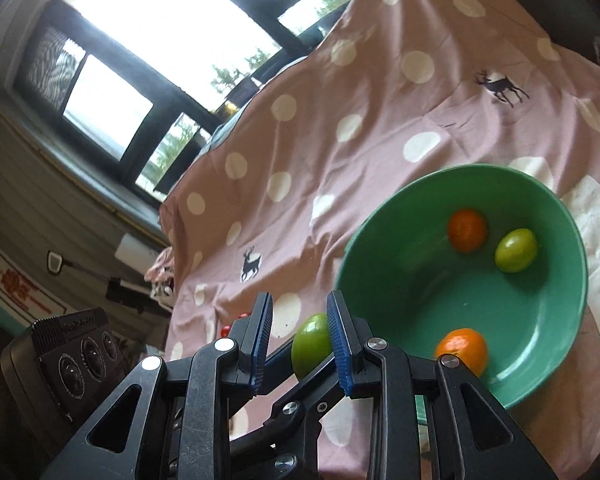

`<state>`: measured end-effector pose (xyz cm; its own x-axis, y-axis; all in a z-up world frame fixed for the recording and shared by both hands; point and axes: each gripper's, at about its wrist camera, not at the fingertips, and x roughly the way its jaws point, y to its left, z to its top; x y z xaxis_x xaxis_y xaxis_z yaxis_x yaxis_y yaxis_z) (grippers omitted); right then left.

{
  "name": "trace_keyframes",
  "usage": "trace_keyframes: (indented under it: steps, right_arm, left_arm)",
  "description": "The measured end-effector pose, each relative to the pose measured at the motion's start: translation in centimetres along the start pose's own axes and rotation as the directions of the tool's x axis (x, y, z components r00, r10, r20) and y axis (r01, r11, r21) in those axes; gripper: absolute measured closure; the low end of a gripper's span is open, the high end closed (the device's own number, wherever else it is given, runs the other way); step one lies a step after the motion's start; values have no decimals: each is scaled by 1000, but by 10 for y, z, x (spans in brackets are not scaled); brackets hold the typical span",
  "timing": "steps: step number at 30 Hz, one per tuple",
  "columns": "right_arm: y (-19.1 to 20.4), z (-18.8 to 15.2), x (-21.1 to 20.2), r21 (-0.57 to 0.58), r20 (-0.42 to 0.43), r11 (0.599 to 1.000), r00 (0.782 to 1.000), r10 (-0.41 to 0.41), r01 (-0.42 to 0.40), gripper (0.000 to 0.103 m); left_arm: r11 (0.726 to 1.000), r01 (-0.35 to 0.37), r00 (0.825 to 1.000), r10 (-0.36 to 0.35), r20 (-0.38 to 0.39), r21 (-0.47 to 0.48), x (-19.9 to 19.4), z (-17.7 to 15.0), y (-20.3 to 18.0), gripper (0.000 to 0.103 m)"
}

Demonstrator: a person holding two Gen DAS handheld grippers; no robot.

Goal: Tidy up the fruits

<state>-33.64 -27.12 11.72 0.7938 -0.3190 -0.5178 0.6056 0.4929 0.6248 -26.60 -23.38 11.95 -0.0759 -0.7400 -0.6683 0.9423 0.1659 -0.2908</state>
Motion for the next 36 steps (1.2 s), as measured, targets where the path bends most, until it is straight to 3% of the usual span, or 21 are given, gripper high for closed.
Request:
trace_keyframes:
  steps: [13, 20, 24, 31, 36]
  right_arm:
    - [-59, 10, -24, 212, 80, 968, 985, -152, 132, 71]
    - [-64, 9, -25, 221, 73, 961, 979, -188, 169, 71]
    - [-61, 9, -24, 209, 70, 959, 975, -211, 192, 71]
    - [-56, 9, -24, 195, 81, 957, 969, -232, 213, 71]
    - [-44, 9, -18, 144, 73, 952, 956, -283, 270, 71]
  left_arm:
    - [999, 33, 997, -30, -73, 33, 47, 1, -26, 68]
    - [999, 24, 997, -22, -71, 22, 52, -2, -25, 68]
    - [999, 10, 999, -8, -51, 44, 44, -5, -25, 52]
    - [1000, -17, 1000, 17, 7, -6, 12, -8, -4, 35]
    - [992, -98, 993, 103, 56, -81, -29, -14, 31, 32]
